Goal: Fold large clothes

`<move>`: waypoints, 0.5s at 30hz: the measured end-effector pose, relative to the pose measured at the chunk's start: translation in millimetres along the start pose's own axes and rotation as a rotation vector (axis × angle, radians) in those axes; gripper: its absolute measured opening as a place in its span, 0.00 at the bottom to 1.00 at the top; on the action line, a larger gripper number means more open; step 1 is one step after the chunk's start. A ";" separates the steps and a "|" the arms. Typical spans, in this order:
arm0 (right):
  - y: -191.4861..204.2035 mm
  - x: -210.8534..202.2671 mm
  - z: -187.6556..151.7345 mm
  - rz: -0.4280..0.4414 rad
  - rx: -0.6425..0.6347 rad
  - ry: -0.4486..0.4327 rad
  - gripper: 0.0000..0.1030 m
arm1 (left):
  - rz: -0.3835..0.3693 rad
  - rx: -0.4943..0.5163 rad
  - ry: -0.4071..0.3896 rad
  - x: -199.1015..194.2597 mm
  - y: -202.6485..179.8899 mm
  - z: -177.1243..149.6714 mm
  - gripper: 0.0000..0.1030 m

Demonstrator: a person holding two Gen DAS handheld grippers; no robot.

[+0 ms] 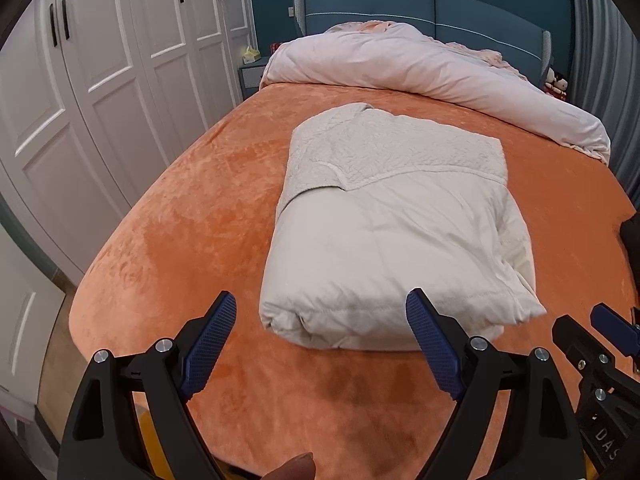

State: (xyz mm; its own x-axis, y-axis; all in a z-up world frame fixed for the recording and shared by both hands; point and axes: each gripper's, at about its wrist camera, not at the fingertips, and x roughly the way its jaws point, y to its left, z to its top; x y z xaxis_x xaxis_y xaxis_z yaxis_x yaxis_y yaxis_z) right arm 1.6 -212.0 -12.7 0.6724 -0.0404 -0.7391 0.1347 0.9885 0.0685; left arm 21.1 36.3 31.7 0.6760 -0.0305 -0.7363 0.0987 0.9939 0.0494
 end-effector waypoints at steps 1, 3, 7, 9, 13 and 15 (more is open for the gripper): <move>-0.1 -0.3 -1.0 -0.003 0.002 0.001 0.53 | -0.001 0.003 0.000 -1.3 0.5 -1.0 0.82; -0.3 -1.7 -4.9 -0.014 0.003 0.004 0.54 | -0.004 0.005 -0.002 -5.1 -0.1 -3.9 0.82; 1.5 -5.1 -11.1 -0.026 0.012 0.009 0.54 | -0.001 0.015 -0.001 -10.4 -1.4 -9.8 0.82; 4.3 -5.9 -12.2 -0.026 0.022 0.009 0.55 | 0.006 0.014 -0.001 -12.0 -1.2 -12.7 0.82; 8.3 -10.6 -14.4 -0.027 0.019 0.001 0.58 | 0.020 0.008 -0.005 -15.4 1.8 -16.6 0.82; 12.3 -12.7 -15.0 -0.027 0.014 -0.003 0.59 | 0.027 0.011 -0.008 -17.2 3.0 -18.2 0.82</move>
State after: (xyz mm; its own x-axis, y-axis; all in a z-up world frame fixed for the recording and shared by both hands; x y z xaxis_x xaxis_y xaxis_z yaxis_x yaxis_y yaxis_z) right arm -16.2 -197.1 -12.5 0.6709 -0.0674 -0.7385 0.1625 0.9850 0.0577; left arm -3.5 41.7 32.3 0.6842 -0.0048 -0.7293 0.0886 0.9931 0.0766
